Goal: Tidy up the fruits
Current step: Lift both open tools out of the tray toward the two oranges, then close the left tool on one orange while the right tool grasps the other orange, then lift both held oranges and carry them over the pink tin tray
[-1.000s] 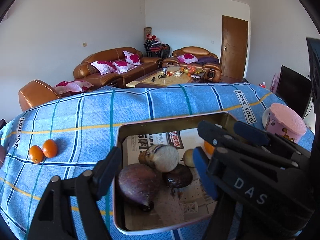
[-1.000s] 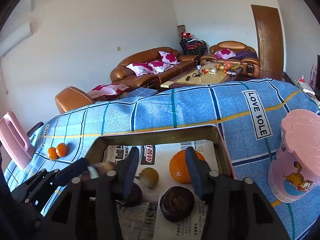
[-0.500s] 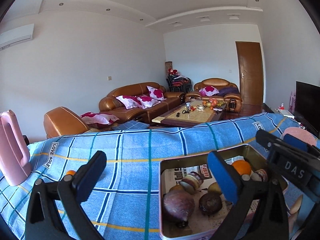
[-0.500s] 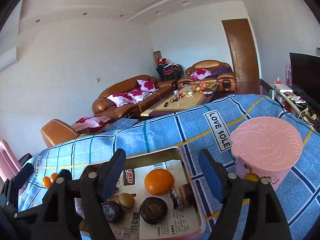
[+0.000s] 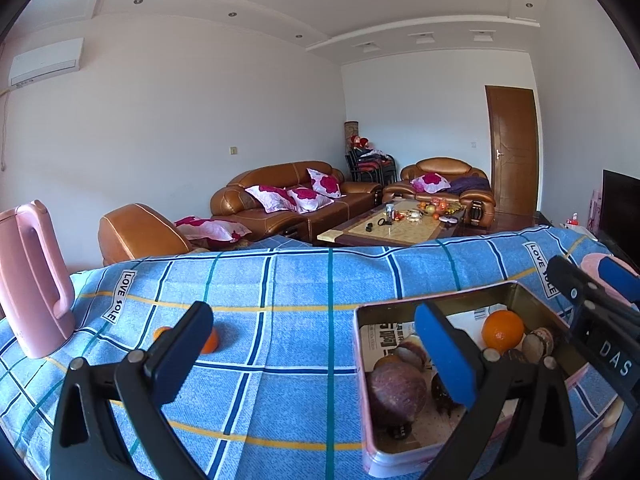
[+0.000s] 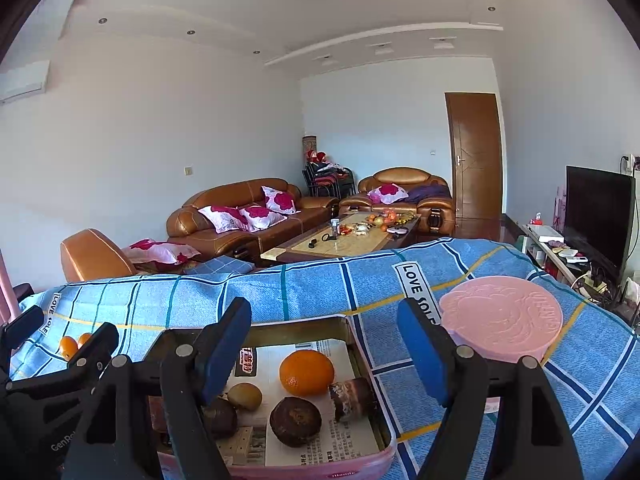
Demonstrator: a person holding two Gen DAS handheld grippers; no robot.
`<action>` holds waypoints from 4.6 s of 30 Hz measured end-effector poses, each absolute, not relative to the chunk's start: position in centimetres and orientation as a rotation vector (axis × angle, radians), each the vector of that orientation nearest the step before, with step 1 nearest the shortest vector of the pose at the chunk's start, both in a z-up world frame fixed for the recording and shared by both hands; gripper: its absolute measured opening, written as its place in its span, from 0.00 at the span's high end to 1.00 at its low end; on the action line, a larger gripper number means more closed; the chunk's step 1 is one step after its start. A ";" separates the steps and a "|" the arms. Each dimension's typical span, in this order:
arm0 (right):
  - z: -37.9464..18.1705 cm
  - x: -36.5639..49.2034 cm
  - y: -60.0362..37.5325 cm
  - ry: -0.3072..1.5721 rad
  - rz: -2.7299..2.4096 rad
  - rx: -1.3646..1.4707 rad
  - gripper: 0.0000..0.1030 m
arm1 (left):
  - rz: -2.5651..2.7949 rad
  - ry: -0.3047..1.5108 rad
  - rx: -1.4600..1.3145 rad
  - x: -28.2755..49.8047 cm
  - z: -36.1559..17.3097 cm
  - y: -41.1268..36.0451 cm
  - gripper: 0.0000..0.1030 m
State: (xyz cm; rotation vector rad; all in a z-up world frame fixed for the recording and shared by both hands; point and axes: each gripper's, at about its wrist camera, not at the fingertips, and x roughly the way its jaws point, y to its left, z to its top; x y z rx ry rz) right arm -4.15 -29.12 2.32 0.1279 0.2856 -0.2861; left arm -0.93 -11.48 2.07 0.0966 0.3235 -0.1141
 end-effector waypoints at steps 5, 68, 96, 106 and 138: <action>2.3 -5.4 -28.9 0.283 -0.301 0.124 0.25 | -0.127 0.340 0.084 -1.7 2.0 -10.9 0.00; -2.0 8.7 -5.6 0.723 0.053 0.142 0.33 | 0.244 0.648 -0.086 7.7 -1.2 14.4 0.00; -2.0 10.4 -4.5 0.746 0.028 0.064 0.67 | 0.180 0.669 -0.052 8.7 -1.5 13.2 0.00; 1.4 1.4 -6.8 0.454 -0.052 -0.058 0.67 | -0.003 0.677 -0.108 8.5 -1.6 12.3 0.07; 0.8 1.9 -7.9 0.497 -0.018 0.023 0.67 | -0.115 0.838 -0.125 13.1 -3.3 7.0 0.63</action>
